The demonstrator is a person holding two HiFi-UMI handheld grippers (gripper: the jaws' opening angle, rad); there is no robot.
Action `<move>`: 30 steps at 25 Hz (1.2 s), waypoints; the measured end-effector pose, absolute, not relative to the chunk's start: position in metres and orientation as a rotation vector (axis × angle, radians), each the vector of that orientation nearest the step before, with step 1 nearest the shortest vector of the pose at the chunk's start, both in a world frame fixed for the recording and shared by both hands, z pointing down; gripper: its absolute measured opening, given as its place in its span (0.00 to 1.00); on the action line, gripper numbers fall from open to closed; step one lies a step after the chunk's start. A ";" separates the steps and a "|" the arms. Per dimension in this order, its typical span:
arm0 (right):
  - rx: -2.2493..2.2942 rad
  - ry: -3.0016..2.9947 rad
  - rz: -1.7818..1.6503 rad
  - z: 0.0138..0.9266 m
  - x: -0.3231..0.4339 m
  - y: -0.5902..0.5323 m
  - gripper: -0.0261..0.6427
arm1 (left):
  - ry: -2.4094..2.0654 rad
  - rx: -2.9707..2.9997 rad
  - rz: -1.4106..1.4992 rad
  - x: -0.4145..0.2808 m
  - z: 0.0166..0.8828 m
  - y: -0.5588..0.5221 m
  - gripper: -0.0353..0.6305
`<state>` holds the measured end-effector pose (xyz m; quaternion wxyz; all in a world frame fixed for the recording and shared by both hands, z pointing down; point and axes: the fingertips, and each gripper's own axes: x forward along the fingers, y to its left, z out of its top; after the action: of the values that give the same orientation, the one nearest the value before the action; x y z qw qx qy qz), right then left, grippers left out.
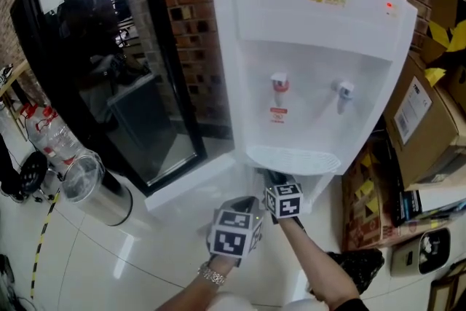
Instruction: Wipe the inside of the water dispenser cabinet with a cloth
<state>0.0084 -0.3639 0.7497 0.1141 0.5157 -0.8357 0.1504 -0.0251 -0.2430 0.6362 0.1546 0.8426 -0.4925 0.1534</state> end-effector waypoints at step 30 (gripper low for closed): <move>1.368 -2.239 0.471 0.842 -0.007 -0.352 0.05 | -1.413 2.432 0.436 -0.032 0.630 -0.240 0.06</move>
<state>-0.0073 -0.3516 0.8424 0.2358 0.4988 -0.8161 0.1718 -0.0316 -0.2395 0.6295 0.1469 0.8452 -0.4910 0.1516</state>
